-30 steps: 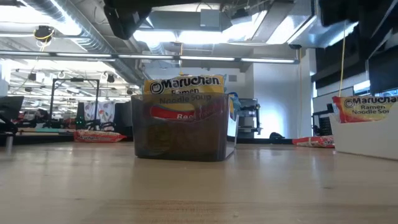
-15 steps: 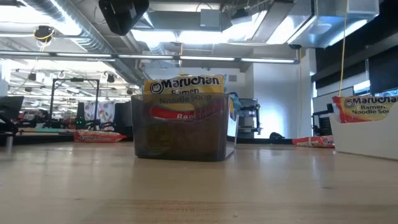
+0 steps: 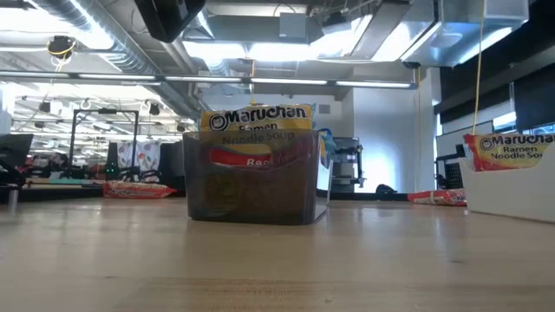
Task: Sort Maruchan noodles
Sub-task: Put the red noodle pack into the white bin
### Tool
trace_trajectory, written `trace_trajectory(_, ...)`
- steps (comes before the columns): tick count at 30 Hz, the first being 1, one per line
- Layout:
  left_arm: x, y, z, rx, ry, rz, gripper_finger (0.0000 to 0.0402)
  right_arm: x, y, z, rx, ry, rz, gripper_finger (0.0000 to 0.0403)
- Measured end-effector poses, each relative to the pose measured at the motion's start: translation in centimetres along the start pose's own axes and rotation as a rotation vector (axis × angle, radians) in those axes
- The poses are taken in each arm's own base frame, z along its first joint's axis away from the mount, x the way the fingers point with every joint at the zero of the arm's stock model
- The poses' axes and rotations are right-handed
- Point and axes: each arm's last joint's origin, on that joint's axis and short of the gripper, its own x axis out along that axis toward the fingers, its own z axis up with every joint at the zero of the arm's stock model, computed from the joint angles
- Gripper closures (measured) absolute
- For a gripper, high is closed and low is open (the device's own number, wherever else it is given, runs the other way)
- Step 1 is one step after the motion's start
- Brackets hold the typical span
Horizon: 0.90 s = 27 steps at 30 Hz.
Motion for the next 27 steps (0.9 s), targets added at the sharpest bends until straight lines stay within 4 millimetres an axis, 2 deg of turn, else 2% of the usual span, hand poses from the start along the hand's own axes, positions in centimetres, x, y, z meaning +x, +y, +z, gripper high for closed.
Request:
trace_trajectory(9,-0.4,-0.6,-0.4,-0.047,0.007,-0.013,0.0212,1.8,0.4,3.3,-0.071,-0.236,-0.001,0.0379)
trace_trajectory(16,0.4,-0.8,-2.9,-0.093,0.038,0.01,0.0212,2.3,1.4,7.4,-0.15,-0.455,0.094,0.0379)
trace_trajectory(20,1.0,-0.7,-4.3,-0.124,0.056,0.023,0.0212,1.7,1.6,9.8,-0.211,-0.625,0.122,0.0379)
trace_trajectory(24,1.7,-0.5,-5.2,-0.129,0.05,0.022,0.0212,0.1,1.7,12.1,-0.249,-0.813,0.128,0.0379)
trace_trajectory(27,2.1,-0.4,-5.2,-0.147,0.028,0.011,0.0212,-0.9,1.8,13.4,-0.273,-0.865,0.134,0.0379)
